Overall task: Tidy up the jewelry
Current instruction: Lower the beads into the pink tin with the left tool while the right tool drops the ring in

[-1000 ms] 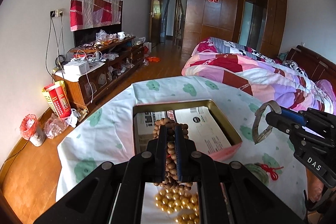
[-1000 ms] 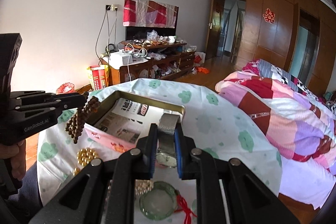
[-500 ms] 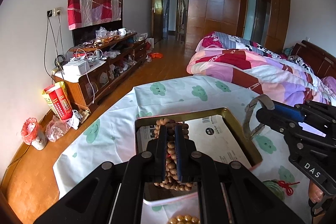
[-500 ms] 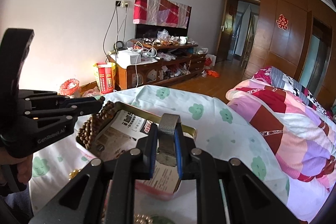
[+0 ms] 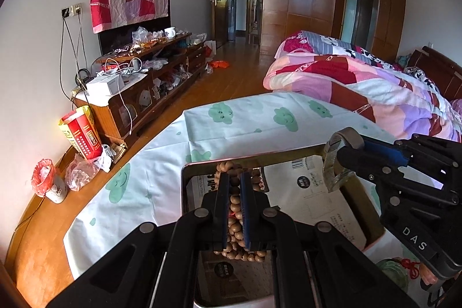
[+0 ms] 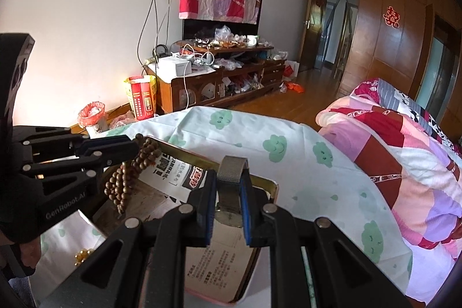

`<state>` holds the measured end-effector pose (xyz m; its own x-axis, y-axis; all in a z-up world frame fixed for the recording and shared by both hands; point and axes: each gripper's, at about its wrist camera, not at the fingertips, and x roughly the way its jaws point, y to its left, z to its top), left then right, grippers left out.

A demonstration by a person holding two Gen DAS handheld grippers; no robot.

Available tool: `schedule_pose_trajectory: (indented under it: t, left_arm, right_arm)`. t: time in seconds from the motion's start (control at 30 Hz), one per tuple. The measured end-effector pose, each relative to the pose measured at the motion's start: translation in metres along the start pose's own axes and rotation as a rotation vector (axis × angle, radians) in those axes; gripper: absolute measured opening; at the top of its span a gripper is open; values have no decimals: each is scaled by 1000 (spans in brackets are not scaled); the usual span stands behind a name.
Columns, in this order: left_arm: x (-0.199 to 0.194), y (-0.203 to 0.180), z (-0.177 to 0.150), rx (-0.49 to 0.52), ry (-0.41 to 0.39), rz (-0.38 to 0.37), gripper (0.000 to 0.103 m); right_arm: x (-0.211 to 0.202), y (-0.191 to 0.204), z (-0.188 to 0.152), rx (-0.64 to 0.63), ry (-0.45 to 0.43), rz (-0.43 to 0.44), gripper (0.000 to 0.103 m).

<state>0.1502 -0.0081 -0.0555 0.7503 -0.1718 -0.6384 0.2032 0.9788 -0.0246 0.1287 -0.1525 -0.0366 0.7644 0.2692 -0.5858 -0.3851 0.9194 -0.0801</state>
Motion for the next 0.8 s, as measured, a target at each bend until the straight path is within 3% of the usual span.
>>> schedule_pose_trajectory:
  t: [0.67, 0.77, 0.8]
  left_arm:
    - [25, 0, -2, 5, 61, 23, 7]
    - [25, 0, -2, -2, 69, 36, 8]
    - [24, 1, -1, -5, 65, 38, 9]
  right_arm:
    - [33, -5, -8, 12, 95, -11, 18]
    - [32, -7, -9, 12, 90, -24, 24]
    - [30, -7, -9, 11, 87, -26, 30]
